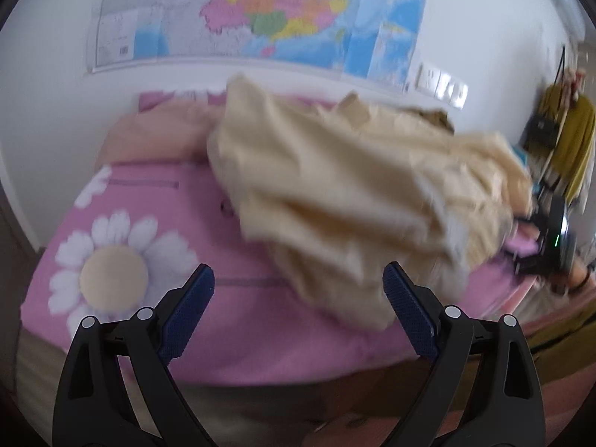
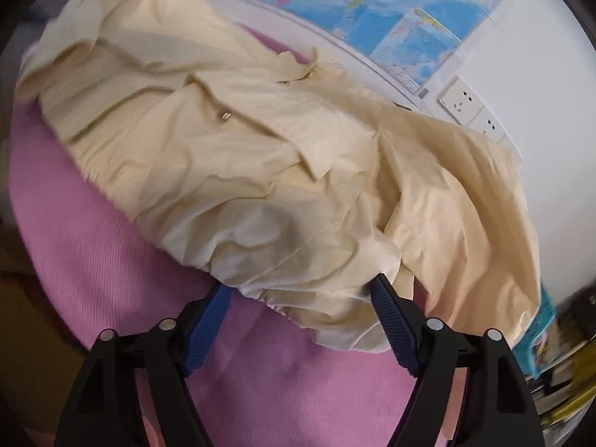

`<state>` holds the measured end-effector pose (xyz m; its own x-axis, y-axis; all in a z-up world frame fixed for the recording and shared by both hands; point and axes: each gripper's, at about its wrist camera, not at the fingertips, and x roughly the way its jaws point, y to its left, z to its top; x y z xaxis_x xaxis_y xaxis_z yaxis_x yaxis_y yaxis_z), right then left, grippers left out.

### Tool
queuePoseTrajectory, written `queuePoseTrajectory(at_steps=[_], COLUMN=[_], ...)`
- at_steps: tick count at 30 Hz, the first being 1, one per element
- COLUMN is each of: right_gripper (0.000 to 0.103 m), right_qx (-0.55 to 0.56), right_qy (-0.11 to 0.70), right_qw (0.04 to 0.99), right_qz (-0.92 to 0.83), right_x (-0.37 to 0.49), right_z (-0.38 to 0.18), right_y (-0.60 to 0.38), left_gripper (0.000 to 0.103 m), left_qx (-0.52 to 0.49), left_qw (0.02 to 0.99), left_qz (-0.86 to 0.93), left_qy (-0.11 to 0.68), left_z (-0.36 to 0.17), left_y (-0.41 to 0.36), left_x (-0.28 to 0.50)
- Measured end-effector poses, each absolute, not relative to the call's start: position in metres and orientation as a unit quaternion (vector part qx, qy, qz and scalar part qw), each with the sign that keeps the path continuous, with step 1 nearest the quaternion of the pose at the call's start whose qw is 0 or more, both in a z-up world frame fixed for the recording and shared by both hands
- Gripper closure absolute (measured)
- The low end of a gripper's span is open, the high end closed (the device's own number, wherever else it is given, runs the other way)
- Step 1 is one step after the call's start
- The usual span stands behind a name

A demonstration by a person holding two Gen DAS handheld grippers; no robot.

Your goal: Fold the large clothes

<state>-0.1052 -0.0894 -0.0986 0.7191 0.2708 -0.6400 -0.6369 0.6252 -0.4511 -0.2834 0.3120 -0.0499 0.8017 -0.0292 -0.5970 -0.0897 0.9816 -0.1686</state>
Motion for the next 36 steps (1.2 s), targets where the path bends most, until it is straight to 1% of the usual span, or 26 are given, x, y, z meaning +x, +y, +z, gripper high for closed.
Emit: queuePoseTrajectory(at_steps=[1,3,5,6,8,9,11,15,16,17,18,19,20,21,22,23,24,25,28,31,34,36], right_gripper=[0.045,0.071,0.087,0.088,0.091,0.091,0.092,0.094,0.093,0.092,0.088,0.086,0.081,0.074,0.066,0.046,0.039,0.039,0.038,0.036,0.036,0.035], right_qx=[-0.318,-0.253,-0.191,-0.148,-0.092,-0.06,-0.037,-0.006,0.002,0.009,0.001,-0.012,-0.04,-0.06,-0.092,-0.121,-0.146,-0.176,-0.226,-0.296,-0.347,-0.376], right_qy=[0.276,0.297,0.312,0.324,0.328,0.327,0.327,0.334,0.336,0.342,0.346,0.347,0.345,0.343,0.341,0.335,0.323,0.308,0.299,0.262,0.251,0.242], right_qw=[0.863,0.864,0.869,0.867,0.869,0.868,0.868,0.865,0.866,0.866,0.866,0.867,0.872,0.873,0.875,0.879,0.886,0.889,0.881,0.878,0.861,0.854], right_qz=[0.278,0.316,0.333,0.347,0.359,0.369,0.373,0.374,0.371,0.365,0.362,0.357,0.346,0.341,0.331,0.316,0.3,0.289,0.288,0.271,0.274,0.266], right_x=[-0.101,-0.093,-0.084,-0.078,-0.069,-0.065,-0.062,-0.058,-0.056,-0.045,-0.045,-0.041,-0.046,-0.049,-0.055,-0.059,-0.065,-0.07,-0.078,-0.09,-0.1,-0.107], right_z=[-0.091,-0.076,-0.056,-0.046,-0.031,-0.02,-0.009,-0.004,-0.006,-0.01,-0.015,-0.019,-0.026,-0.031,-0.038,-0.044,-0.048,-0.054,-0.068,-0.08,-0.091,-0.097], right_y=[-0.093,-0.105,-0.114,-0.121,-0.128,-0.135,-0.138,-0.137,-0.137,-0.134,-0.132,-0.125,-0.12,-0.115,-0.109,-0.103,-0.1,-0.095,-0.082,-0.072,-0.065,-0.065], left_gripper=[0.012,0.012,0.012,0.012,0.012,0.012,0.009,0.008,0.008,0.01,0.014,0.021,0.025,0.029,0.041,0.061,0.068,0.081,0.082,0.081,0.072,0.07], left_qx=[-0.095,-0.089,-0.074,-0.067,-0.047,-0.033,-0.007,0.051,0.056,0.064,0.068,0.067,0.058,0.046,0.038,0.033,0.023,-0.003,-0.05,-0.057,-0.05,-0.051], left_qw=[0.942,0.938,0.936,0.935,0.933,0.931,0.929,0.927,0.926,0.928,0.929,0.932,0.934,0.936,0.939,0.942,0.942,0.943,0.945,0.942,0.935,0.934], left_qz=[0.009,-0.011,-0.026,-0.035,-0.053,-0.062,-0.076,-0.065,-0.059,-0.042,-0.031,-0.019,-0.018,-0.016,-0.012,0.005,0.015,0.019,0.02,0.03,0.053,0.058], left_qy=[0.322,0.335,0.343,0.347,0.354,0.358,0.362,0.367,0.367,0.366,0.362,0.355,0.353,0.349,0.34,0.333,0.333,0.332,0.323,0.331,0.348,0.348], left_z=[-0.056,-0.067,-0.075,-0.078,-0.082,-0.084,-0.088,-0.097,-0.098,-0.099,-0.098,-0.095,-0.092,-0.088,-0.083,-0.078,-0.074,-0.069,-0.066,-0.071,-0.08,-0.08], left_y=[0.309,0.298,0.286,0.279,0.264,0.255,0.239,0.209,0.208,0.205,0.204,0.205,0.209,0.214,0.219,0.224,0.228,0.24,0.258,0.258,0.247,0.251], left_x=[-0.284,-0.284,-0.282,-0.28,-0.274,-0.271,-0.267,-0.252,-0.247,-0.242,-0.239,-0.237,-0.235,-0.234,-0.234,-0.233,-0.231,-0.23,-0.228,-0.221,-0.21,-0.208])
